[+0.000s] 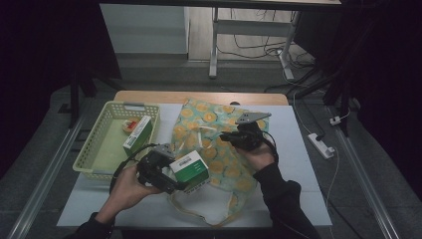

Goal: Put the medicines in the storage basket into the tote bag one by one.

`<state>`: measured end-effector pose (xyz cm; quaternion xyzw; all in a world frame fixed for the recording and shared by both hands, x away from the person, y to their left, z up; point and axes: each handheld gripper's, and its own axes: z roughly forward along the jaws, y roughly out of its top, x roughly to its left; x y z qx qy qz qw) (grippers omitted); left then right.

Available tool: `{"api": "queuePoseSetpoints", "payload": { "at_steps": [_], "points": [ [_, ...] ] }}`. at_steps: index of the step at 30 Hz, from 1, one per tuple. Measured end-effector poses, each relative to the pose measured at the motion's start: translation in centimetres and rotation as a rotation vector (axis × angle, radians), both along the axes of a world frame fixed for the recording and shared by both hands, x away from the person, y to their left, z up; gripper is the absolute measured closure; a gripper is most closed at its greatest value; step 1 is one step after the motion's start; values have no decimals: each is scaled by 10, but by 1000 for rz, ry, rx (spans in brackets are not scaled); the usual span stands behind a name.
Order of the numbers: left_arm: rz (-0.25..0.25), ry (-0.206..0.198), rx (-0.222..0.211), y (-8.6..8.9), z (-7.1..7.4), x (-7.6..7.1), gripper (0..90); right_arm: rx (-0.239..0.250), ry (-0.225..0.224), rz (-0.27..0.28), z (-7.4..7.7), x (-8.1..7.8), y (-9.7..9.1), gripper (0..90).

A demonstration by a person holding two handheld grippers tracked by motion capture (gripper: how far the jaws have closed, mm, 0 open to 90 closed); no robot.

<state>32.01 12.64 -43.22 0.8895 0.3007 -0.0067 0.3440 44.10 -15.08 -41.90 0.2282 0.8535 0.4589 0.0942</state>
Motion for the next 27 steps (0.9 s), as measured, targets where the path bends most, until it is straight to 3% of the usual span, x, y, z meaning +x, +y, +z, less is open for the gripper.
{"api": "queuePoseSetpoints", "payload": {
  "at_steps": [12, 27],
  "points": [
    [-8, -4, 20, -28, -17, 18, 154, 4, -7, 5, 3, -2, 0, 896],
    [46, -15, 64, -49, -27, 49, 154, 10, -15, 12, 4, -3, 0, 895]
  ]
}}
